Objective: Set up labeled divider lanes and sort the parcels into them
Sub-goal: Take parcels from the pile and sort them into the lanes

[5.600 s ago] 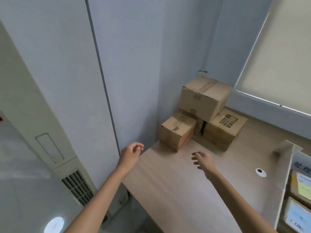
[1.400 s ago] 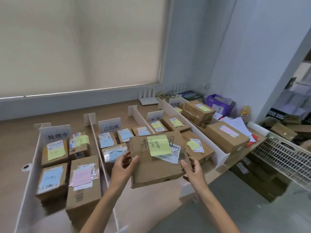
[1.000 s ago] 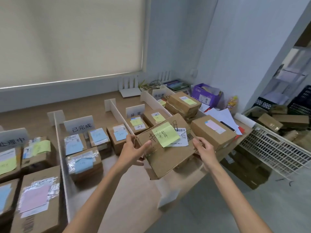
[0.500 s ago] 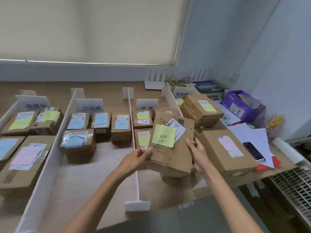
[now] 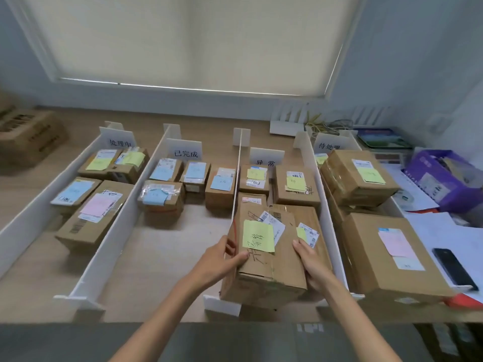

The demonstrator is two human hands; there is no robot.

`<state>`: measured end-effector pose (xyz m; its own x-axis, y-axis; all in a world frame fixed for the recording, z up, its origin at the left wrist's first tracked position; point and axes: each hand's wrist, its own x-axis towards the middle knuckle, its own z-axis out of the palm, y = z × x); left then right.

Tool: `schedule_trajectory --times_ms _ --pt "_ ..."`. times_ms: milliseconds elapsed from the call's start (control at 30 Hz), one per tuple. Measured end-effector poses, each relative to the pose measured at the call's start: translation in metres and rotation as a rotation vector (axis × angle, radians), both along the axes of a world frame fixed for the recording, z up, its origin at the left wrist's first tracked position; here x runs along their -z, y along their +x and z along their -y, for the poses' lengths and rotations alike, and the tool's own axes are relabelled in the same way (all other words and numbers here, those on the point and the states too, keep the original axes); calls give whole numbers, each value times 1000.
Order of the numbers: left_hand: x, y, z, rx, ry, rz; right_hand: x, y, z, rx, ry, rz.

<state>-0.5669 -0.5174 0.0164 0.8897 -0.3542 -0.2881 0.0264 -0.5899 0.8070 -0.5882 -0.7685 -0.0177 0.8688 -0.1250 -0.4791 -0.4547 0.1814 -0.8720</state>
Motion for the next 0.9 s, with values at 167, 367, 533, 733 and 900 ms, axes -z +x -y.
schedule_trajectory --times_ms 167,367,533,733,900 --pt "6 -4 23 -30 -57 -49 4 -3 15 33 -26 -12" --pt "13 -4 37 -36 -55 -91 -3 -7 19 18 -99 8" --pt "20 2 27 -116 11 -31 -10 1 -1 -48 -162 36" --pt "34 2 12 -174 59 -25 -4 7 -22 -116 -282 71" --pt "36 4 7 -190 86 -4 -8 5 -31 -162 -397 136"
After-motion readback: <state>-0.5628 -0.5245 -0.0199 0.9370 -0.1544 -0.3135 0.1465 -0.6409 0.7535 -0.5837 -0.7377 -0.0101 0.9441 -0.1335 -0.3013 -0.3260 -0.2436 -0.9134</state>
